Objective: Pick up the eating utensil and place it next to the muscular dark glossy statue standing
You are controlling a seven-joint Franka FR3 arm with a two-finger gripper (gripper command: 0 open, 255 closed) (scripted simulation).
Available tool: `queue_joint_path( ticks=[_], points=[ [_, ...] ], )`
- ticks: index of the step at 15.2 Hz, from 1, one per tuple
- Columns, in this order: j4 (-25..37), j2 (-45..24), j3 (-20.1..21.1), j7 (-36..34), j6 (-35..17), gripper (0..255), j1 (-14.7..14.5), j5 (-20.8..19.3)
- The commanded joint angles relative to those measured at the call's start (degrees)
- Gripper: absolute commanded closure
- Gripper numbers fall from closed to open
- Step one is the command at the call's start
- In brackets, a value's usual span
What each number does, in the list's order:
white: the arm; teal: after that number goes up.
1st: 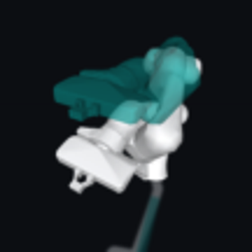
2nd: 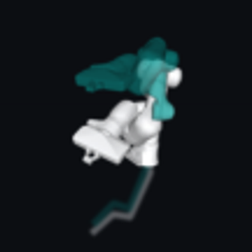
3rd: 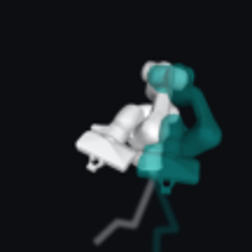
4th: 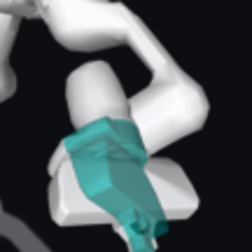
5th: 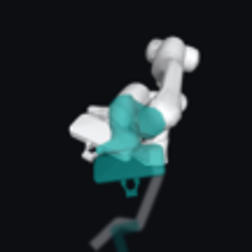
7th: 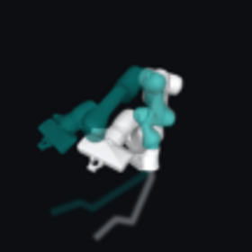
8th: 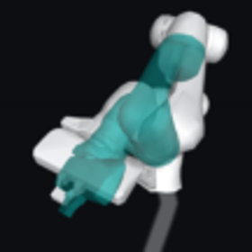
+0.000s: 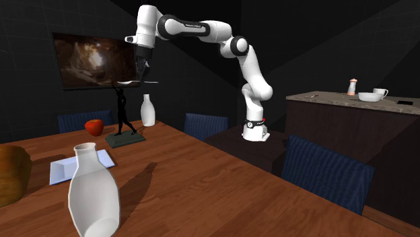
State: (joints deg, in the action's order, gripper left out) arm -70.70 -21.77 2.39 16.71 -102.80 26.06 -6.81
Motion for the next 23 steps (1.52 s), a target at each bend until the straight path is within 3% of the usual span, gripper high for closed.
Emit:
queue_joint_path(
  ticks=[1,23],
  points=[
    [-2.0,0.2,0.0,-0.1,-1.8,255,0.1,0.0],
    [-18.6,0.0,-0.2,-1.9,-18.6,255,0.3,-0.8]
  ],
)
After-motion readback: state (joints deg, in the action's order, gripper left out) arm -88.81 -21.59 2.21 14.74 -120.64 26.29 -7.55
